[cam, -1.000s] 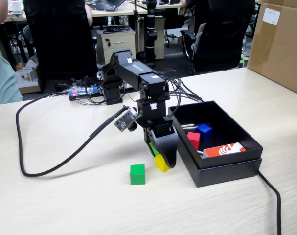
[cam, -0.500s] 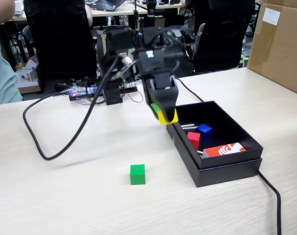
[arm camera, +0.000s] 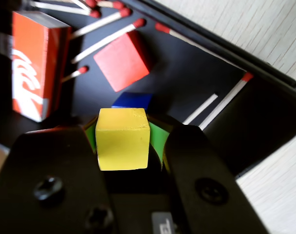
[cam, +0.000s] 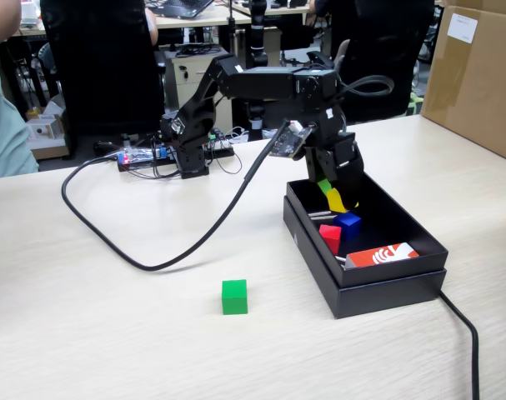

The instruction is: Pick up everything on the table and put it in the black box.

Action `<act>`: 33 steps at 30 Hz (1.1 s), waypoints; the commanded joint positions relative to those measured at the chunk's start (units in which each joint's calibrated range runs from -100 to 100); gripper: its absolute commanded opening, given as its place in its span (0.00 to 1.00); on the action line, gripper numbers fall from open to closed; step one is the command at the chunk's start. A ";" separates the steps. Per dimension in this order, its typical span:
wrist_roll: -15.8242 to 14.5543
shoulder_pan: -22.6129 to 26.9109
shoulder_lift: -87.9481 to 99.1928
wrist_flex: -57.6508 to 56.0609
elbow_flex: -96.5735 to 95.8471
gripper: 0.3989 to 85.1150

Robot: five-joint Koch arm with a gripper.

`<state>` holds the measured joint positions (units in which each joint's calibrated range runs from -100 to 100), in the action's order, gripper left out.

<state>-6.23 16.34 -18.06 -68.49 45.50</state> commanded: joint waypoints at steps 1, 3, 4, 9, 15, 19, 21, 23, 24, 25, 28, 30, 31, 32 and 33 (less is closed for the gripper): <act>-0.15 0.54 0.56 1.23 4.18 0.28; -0.15 0.54 1.59 1.06 3.63 0.38; -0.10 0.44 3.20 0.62 3.18 0.44; 0.24 -0.93 11.58 0.54 2.37 0.46; 1.71 -5.13 26.95 0.54 -0.35 0.46; 3.27 -9.57 30.51 0.54 -0.63 0.46; 4.00 -11.97 30.62 0.54 -0.72 0.48; 4.25 -13.97 30.05 0.54 -1.26 0.50; 4.25 -14.60 29.70 0.54 -1.71 0.50; 4.30 -15.34 28.67 0.62 -2.26 0.50; 4.25 -17.19 22.48 0.71 -2.89 0.54; 4.20 -17.68 19.49 0.71 -2.53 0.56; 4.15 -17.92 17.54 0.88 -2.17 0.56; 4.15 -18.17 15.36 1.06 -1.44 0.56; 4.15 -18.32 12.49 1.23 -0.26 0.56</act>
<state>-2.27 -1.64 -4.34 -68.49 40.76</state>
